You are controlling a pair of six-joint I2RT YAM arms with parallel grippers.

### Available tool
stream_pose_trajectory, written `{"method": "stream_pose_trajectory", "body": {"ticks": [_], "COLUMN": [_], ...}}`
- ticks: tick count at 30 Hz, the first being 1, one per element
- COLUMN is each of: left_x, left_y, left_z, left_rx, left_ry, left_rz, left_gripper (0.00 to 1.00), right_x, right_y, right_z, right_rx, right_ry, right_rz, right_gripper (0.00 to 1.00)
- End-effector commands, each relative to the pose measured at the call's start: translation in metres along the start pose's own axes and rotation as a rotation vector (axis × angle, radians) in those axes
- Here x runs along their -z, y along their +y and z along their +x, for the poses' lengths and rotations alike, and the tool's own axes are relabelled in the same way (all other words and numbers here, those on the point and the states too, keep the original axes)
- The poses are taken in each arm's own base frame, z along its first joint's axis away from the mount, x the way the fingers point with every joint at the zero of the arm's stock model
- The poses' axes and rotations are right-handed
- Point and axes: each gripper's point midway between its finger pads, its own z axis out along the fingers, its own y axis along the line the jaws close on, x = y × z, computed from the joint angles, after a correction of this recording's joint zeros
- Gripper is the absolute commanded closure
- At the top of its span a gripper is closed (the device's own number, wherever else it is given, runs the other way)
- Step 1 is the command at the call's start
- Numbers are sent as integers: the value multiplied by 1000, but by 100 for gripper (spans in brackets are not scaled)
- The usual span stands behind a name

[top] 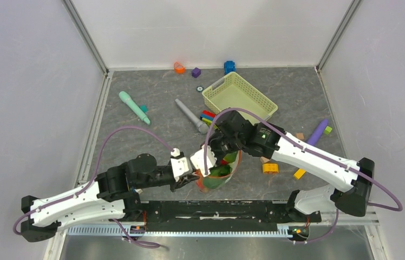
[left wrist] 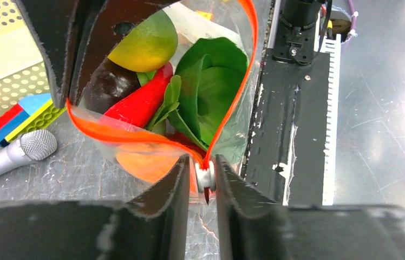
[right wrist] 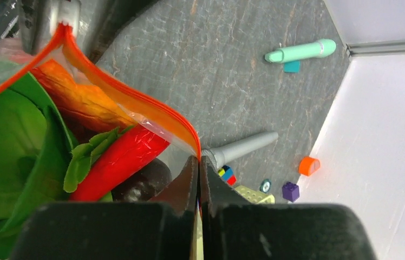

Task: Place the food in the zip-top bag and seal the zipper
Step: Adjust the zipper food storage bag at the center of the board.

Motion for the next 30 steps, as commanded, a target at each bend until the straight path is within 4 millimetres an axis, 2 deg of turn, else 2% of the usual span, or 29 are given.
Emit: {"method": "stream_pose_trajectory", "body": {"ticks": [1,2,3,6,11,13,18,24,28,30], "left_x": [6,7,9,9,6,3,-9,-21,-11,-4], "left_y": [26,31,33,33,31,27,32,62,85,86], "left_z": [-41,-41,-41,-35,-26,-26,-31,-24,-14,-15], "left_rx": [11,35,52,87,132,117,96,53,70,56], "left_ry": [-154,-174,-197,-266,-384,-414,-483,-437,-444,-465], "left_rz": [-146,-183,-196,-207,-207,-187,-205,-321,-382,-362], "left_gripper": [24,2,0,0,0,0,0,0,0,0], "right_x": [4,7,10,23,46,50,53,53,53,52], "right_y": [9,9,10,15,3,7,15,18,17,17], "right_z": [5,7,11,25,44,46,54,54,58,58], "right_rx": [48,27,1,-86,-324,-421,-493,-504,-521,-518], "right_ry": [43,55,71,106,111,100,82,71,93,90], "right_rz": [-28,-15,2,41,171,184,242,222,227,222], "right_gripper": [100,100,100,100,100,100,100,100,100,100]}}
